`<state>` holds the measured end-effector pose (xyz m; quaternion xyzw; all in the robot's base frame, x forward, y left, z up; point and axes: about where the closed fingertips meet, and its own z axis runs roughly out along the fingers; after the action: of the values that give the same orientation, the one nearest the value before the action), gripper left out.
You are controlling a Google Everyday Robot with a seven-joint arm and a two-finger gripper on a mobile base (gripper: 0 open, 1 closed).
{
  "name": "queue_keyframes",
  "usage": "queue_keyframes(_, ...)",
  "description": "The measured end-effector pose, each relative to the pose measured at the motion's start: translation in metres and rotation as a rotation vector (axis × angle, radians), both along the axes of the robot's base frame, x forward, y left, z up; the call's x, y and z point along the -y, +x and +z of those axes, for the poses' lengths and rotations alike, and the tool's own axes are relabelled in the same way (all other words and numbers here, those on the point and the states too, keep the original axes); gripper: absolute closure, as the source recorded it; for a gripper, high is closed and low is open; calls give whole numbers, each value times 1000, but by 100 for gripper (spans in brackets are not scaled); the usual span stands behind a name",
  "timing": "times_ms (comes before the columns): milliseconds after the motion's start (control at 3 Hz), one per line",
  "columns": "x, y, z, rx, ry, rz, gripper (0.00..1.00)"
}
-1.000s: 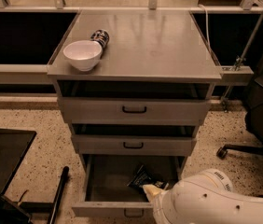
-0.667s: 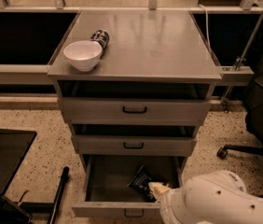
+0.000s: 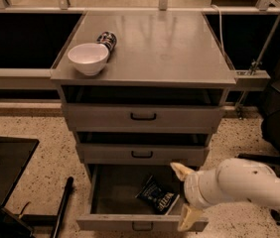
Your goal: Pick blue chip bag from bottom drawer and place on counter
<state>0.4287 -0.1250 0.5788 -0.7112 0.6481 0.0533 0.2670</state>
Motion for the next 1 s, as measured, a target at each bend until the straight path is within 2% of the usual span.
queue_keyframes(333, -12, 56, -11, 61, -68, 16, 0)
queue_keyframes(667, -14, 56, -10, 62, -67, 21, 0)
queue_keyframes(1000, -7, 59, -19, 53, -29, 14, 0)
